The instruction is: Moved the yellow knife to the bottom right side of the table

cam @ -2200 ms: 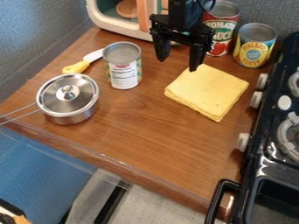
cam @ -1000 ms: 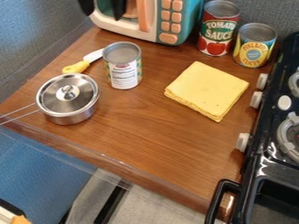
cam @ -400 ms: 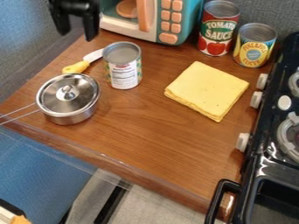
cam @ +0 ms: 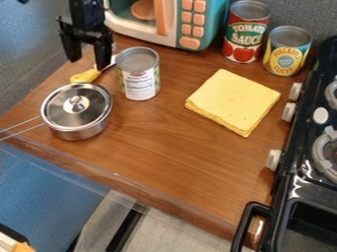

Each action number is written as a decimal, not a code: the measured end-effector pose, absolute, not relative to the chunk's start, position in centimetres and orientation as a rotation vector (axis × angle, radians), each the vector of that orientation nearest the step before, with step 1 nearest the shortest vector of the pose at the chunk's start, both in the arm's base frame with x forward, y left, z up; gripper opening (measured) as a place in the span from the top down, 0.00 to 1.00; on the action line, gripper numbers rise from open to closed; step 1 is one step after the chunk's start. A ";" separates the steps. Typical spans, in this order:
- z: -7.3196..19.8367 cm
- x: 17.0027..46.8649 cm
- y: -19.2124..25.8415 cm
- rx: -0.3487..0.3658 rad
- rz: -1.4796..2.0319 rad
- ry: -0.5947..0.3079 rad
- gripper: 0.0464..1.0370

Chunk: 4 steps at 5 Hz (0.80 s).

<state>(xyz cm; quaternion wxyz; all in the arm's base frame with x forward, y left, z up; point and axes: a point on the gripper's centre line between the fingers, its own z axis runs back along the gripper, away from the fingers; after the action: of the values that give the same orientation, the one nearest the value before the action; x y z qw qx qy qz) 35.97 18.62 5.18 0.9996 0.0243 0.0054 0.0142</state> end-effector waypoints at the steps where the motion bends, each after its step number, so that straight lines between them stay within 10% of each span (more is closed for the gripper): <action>1: 3.2 35.6 18.6 0.052 0.029 0.022 0.04; 3: 2.6 35.8 19.1 0.081 0.030 0.031 0.07; 4: 2.6 35.8 18.8 0.087 0.018 0.040 0.35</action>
<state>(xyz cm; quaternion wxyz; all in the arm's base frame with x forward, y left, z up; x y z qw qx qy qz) 35.80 18.81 2.58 0.9988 0.0433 0.0199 0.0092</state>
